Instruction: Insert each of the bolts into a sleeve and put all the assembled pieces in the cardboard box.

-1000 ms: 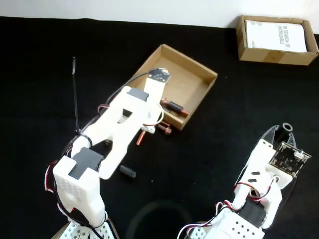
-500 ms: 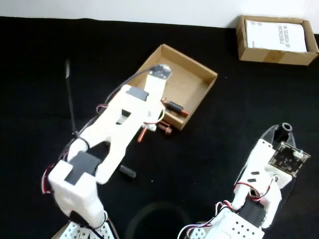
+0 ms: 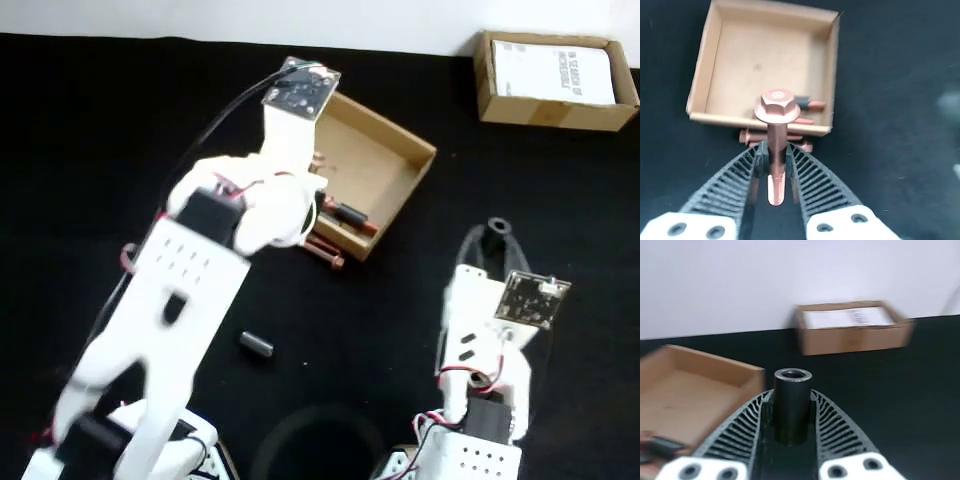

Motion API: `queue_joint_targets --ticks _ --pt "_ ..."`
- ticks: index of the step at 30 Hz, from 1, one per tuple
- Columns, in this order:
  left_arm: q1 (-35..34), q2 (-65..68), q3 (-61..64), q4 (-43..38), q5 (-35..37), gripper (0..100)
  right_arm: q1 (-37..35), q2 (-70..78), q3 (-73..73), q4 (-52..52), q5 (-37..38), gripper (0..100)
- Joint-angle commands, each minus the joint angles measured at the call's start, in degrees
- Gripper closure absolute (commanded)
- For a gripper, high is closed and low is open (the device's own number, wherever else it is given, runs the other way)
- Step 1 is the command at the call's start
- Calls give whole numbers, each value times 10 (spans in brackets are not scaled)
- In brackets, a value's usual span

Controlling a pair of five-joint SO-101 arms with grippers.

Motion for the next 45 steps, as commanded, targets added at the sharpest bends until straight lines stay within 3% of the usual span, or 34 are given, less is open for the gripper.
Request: queue_joint_targets --ticks 1,9,16,21,24,29,32,36,45 --pt "36 -144 -16 18 0 992 -72 -3 -15 22 -32 992" --pt "41 -358 23 75 0 992 -177 -3 -14 83 -28 992" --pt "41 -476 209 79 1 992 -303 1 -12 109 -21 992" --pt "41 -540 380 -55 2 992 -344 -2 10 108 65 992" --pt "41 -552 455 -151 4 992 -342 -3 10 102 69 992" --pt "44 -514 530 -272 4 992 -302 -3 44 -16 69 992" --pt "42 -465 529 -324 17 992 -265 2 79 -87 68 992" --pt "42 -387 485 -369 81 992 -257 -3 81 -93 68 992" --pt "46 -234 273 -369 138 992 -256 -3 81 -91 68 992"
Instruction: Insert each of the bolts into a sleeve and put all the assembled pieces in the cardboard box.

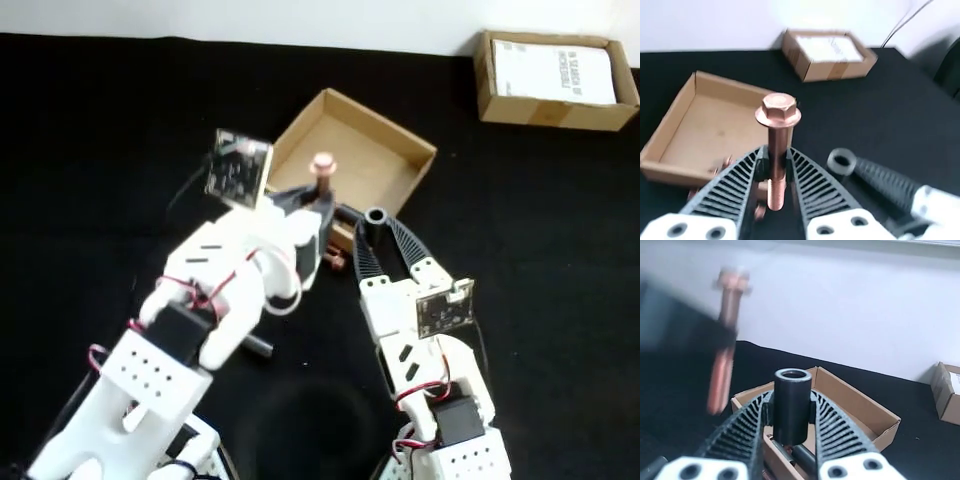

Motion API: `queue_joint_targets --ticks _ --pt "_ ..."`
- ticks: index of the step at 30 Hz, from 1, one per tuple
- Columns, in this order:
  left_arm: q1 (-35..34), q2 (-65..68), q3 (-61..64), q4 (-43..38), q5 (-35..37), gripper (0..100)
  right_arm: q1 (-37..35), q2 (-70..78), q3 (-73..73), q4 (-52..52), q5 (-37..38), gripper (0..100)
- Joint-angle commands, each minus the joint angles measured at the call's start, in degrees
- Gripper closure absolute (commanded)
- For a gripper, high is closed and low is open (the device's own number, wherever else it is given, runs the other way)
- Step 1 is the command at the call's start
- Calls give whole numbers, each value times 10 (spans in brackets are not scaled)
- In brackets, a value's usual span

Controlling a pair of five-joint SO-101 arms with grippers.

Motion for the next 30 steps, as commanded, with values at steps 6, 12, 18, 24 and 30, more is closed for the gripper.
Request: queue_joint_targets --ticks 6,12,18,24,30 --pt "11 88 -169 -14 8 992 8 -3 81 -12 4 992" --pt "45 114 -187 -14 8 992 7 -3 81 -12 4 992" --pt "86 115 -189 -14 7 992 7 -3 81 -12 4 992" --pt "89 116 -184 -14 7 992 8 -3 81 -13 4 992" --pt "91 116 -168 -14 7 992 9 -3 81 -14 4 992"
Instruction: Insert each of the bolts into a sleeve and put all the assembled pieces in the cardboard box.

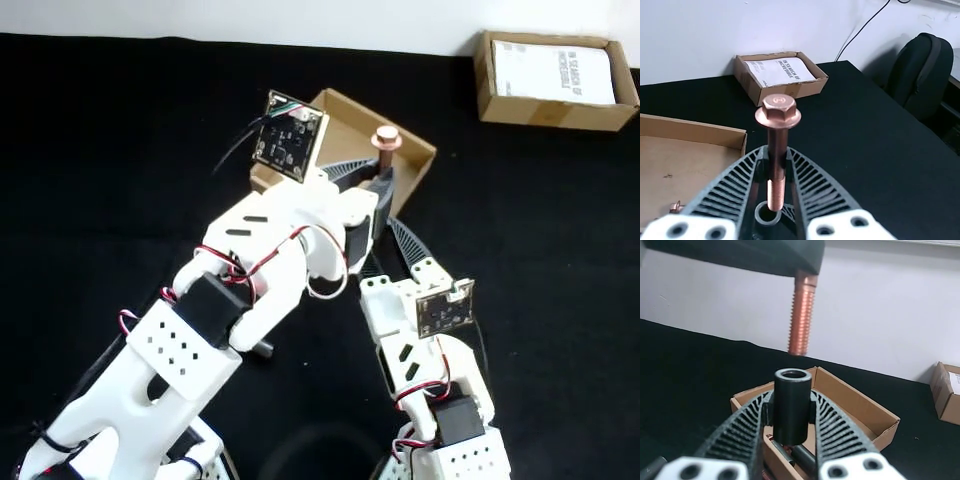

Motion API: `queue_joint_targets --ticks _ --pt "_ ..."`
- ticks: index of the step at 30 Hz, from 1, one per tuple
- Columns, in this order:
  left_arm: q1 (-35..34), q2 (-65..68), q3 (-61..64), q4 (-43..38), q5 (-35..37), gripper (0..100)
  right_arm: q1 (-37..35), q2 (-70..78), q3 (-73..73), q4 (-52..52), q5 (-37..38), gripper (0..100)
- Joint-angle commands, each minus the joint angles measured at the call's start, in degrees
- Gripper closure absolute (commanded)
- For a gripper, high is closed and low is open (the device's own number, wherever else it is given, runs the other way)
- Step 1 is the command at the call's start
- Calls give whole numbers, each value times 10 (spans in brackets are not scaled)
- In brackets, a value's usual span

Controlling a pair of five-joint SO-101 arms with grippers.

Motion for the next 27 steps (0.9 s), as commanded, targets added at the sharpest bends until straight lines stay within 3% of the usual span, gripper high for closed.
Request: queue_joint_targets --ticks 1,24,27 --pt "8 1 -7 -13 2 992 8 -3 81 -14 4 992" --pt "8 -3 63 -12 3 990 9 -3 81 -15 4 992" --pt "8 -3 62 22 0 982 9 -3 81 -14 4 992"
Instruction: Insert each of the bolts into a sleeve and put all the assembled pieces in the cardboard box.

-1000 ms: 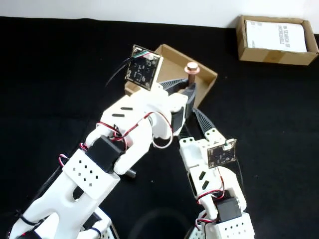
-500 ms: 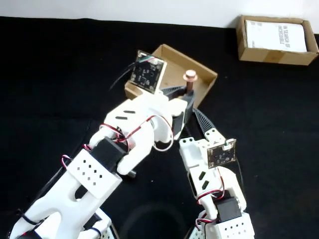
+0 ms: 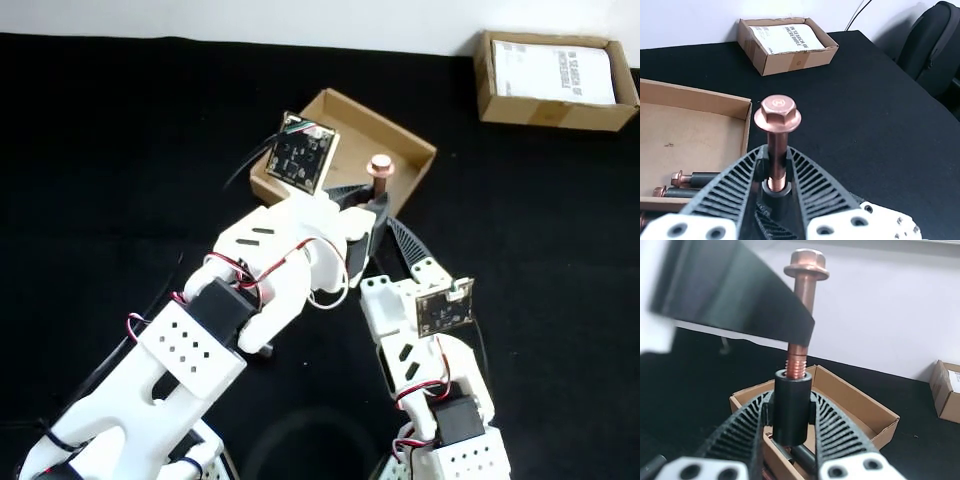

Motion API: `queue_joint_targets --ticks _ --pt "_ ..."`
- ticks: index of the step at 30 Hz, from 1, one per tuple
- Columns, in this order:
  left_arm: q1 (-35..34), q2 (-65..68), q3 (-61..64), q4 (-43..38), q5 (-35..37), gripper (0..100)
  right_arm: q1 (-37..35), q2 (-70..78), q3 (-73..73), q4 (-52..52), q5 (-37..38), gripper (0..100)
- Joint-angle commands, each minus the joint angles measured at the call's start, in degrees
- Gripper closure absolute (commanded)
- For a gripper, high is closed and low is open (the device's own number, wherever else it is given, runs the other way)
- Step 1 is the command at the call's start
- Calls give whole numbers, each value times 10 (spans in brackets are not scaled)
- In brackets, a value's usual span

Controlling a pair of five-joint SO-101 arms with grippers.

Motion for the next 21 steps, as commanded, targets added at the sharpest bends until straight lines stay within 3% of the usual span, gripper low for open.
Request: queue_joint_targets --ticks 1,8,18,21 --pt "7 -3 -10 43 -1 960 7 -4 81 -14 4 992" --pt "8 -3 -68 200 2 781 9 -4 81 -12 4 992" --pt "7 -56 -179 353 -3 838 71 2 57 1 -2 992" --pt "3 -112 -189 375 -4 892 68 3 -4 58 -64 992"
